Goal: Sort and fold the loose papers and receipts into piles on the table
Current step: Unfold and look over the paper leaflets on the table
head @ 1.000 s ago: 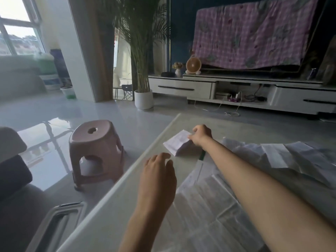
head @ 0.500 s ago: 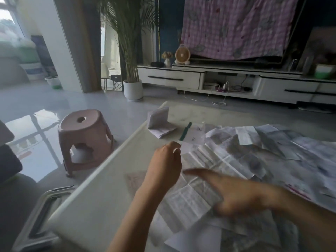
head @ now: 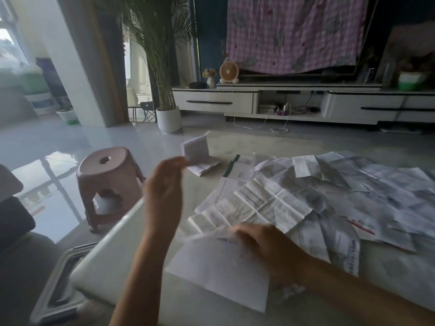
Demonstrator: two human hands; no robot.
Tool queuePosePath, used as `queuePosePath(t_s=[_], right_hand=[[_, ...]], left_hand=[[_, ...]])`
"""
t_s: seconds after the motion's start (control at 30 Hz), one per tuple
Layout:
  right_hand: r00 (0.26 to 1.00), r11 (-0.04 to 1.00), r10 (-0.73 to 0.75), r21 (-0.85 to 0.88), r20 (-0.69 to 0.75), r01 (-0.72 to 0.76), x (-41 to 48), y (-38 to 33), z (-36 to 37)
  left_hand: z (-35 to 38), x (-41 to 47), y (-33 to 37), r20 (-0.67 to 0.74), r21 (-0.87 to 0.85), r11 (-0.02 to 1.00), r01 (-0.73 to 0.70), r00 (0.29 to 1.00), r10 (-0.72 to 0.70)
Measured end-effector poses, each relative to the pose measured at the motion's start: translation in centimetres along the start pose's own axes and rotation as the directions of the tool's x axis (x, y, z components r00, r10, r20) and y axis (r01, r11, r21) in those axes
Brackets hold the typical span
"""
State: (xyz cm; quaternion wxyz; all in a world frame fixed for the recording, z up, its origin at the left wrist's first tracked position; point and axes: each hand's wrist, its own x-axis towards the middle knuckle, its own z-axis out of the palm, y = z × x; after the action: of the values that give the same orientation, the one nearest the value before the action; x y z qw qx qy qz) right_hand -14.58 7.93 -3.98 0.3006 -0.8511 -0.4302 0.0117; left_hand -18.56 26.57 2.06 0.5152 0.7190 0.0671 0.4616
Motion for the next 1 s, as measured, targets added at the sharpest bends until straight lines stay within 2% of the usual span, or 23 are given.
queuePosePath(t_s=[0.07, 0.1, 0.17, 0.2, 0.23, 0.27, 0.3, 0.33, 0.37, 0.4, 0.47, 0.53, 0.6, 0.67, 0.73, 0.8, 0.83, 0.9, 1.0], right_hand=[[0.973, 0.967, 0.146, 0.231, -0.179, -0.103, 0.7, -0.2, -0.5], [0.935, 0.923, 0.250, 0.352, -0.252, -0.152, 1.1, -0.3, -0.9], [0.857, 0.811, 0.400, 0.560, -0.324, -0.167, 2.0, -0.9, -2.2], [0.833, 0.753, 0.446, 0.641, -0.329, -0.150, 2.4, -1.1, -2.8], [0.819, 0.695, 0.475, 0.708, -0.322, -0.125, 2.8, -1.4, -3.3], [0.812, 0.643, 0.495, 0.759, -0.310, -0.102, 3.1, -1.8, -3.8], [0.804, 0.601, 0.513, 0.794, -0.302, -0.085, 3.4, -2.2, -4.2], [0.798, 0.569, 0.523, 0.820, -0.300, -0.064, 3.6, -2.8, -4.8], [0.799, 0.530, 0.524, 0.847, -0.294, -0.037, 3.8, -3.4, -5.4], [0.807, 0.484, 0.517, 0.875, -0.285, -0.001, 3.8, -4.0, -6.0], [0.840, 0.349, 0.490, 0.936, -0.233, 0.055, 4.1, -5.1, -7.1], [0.870, 0.148, 0.475, 0.986, -0.134, 0.070, 4.4, -5.9, -7.9], [0.881, -0.039, 0.472, 0.998, -0.034, 0.059, 4.7, -6.2, -8.1], [0.870, -0.136, 0.494, 0.989, 0.010, 0.065, 5.0, -6.1, -7.8], [0.839, -0.118, 0.545, 0.990, 0.004, 0.071, 5.0, -5.8, -7.2], [0.780, -0.008, 0.625, 0.999, -0.024, 0.037, 4.9, -5.2, -5.9], [0.743, 0.065, 0.667, 0.998, -0.042, -0.002, 4.9, -4.8, -5.3], [0.693, 0.158, 0.718, 0.985, -0.065, -0.071, 4.8, -4.4, -4.3], [0.652, 0.162, 0.757, 0.979, -0.041, -0.127, 4.4, -3.8, -3.9]], left_hand=[[-1.3, 0.4, 0.7, -0.268, -0.163, 0.985, -0.063, 0.963, 0.017], [-1.4, 0.4, 0.9, -0.354, -0.196, 0.978, -0.075, 0.935, 0.000], [-0.5, 0.0, 0.8, -0.374, -0.279, 0.960, 0.018, 0.919, -0.126], [0.3, -0.3, 0.7, -0.306, -0.348, 0.928, 0.132, 0.920, -0.246], [1.2, -0.8, 0.4, -0.174, -0.413, 0.864, 0.287, 0.907, -0.384], [2.2, -1.2, -0.2, 0.010, -0.451, 0.764, 0.461, 0.859, -0.512], [3.1, -1.4, -0.7, 0.187, -0.437, 0.652, 0.620, 0.771, -0.609], [3.8, -1.6, -1.1, 0.344, -0.393, 0.525, 0.755, 0.650, -0.678], [4.4, -1.8, -1.5, 0.464, -0.354, 0.419, 0.836, 0.546, -0.698], [4.8, -2.0, -1.8, 0.548, -0.334, 0.344, 0.878, 0.477, -0.687], [5.3, -2.0, -2.3, 0.681, -0.326, 0.261, 0.909, 0.417, -0.602], [5.5, -1.8, -2.7, 0.820, -0.335, 0.239, 0.911, 0.407, -0.402], [5.3, -1.8, -2.3, 0.893, -0.385, 0.178, 0.906, 0.414, -0.175], [5.0, -1.5, -2.1, 0.898, -0.409, 0.112, 0.906, 0.422, -0.129], [4.6, -1.2, -2.3, 0.885, -0.451, 0.111, 0.886, 0.459, -0.072], [4.0, -0.9, -2.4, 0.862, -0.490, 0.139, 0.861, 0.502, -0.068], [3.6, -1.0, -2.8, 0.847, -0.506, 0.150, 0.849, 0.522, -0.100], [2.7, -1.0, -2.8, 0.816, -0.542, 0.108, 0.834, 0.552, -0.168], [1.9, -0.8, -2.4, 0.785, -0.516, 0.212, 0.830, 0.557, -0.270]])
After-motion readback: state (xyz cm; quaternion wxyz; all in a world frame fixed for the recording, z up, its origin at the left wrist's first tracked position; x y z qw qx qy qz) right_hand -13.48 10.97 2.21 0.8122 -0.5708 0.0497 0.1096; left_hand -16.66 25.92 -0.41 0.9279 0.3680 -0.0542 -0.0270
